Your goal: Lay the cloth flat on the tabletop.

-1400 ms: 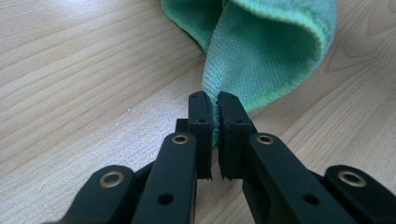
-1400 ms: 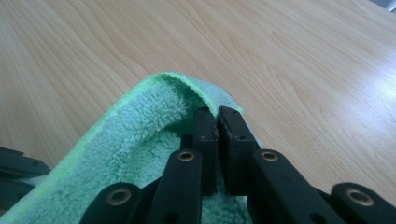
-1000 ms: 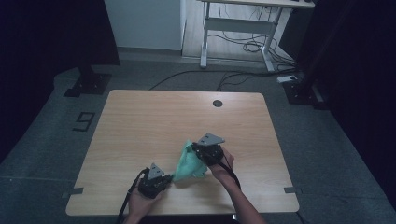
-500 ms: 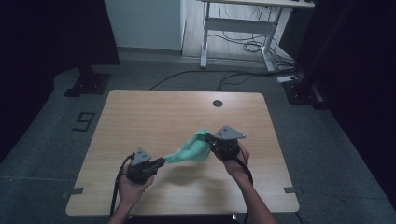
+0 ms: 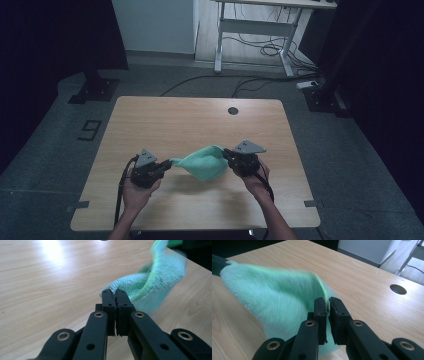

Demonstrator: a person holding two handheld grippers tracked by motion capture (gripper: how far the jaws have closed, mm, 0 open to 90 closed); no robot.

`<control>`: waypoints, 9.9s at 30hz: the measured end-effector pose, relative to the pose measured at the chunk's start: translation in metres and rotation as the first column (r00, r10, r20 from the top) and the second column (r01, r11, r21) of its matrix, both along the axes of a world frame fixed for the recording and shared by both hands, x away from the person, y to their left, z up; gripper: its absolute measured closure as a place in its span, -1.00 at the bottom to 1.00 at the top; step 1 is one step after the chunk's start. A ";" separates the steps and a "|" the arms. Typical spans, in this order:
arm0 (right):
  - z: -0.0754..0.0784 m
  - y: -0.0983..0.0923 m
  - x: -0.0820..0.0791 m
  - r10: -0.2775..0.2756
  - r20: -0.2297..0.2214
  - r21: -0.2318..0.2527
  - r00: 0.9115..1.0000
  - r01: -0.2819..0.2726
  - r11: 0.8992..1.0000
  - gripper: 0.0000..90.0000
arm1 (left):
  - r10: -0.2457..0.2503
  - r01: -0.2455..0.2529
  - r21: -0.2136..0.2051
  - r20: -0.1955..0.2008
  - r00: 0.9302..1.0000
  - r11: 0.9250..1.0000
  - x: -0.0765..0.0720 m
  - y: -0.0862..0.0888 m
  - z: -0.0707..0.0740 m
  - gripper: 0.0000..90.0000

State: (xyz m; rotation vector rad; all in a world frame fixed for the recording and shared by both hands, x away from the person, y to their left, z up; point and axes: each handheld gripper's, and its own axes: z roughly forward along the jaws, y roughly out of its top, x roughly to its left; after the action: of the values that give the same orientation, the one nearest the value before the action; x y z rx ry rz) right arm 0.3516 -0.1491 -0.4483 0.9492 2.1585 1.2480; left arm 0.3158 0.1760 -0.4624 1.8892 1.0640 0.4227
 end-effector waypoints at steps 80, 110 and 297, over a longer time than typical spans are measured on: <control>-0.084 0.045 0.012 0.162 -0.309 0.004 0.937 -0.169 0.986 0.28 | -0.029 0.038 0.061 -0.157 0.987 0.997 -0.027 0.007 -0.069 0.94; 0.049 -0.001 0.071 -0.042 0.040 0.131 0.998 0.036 0.991 0.86 | 0.062 -0.057 -0.062 0.092 0.994 0.996 0.072 0.008 0.066 0.95; -0.100 -0.013 0.086 -0.265 -0.213 -0.056 0.940 0.259 0.964 0.10 | 0.093 -0.070 0.194 -0.112 0.989 0.979 0.124 -0.059 -0.081 0.43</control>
State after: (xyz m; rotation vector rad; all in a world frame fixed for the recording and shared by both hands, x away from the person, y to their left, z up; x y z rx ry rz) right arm 0.4376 -0.1617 -0.5485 1.3686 2.1149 1.0231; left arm 0.4403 0.1170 -0.5438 2.0653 1.2213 0.4763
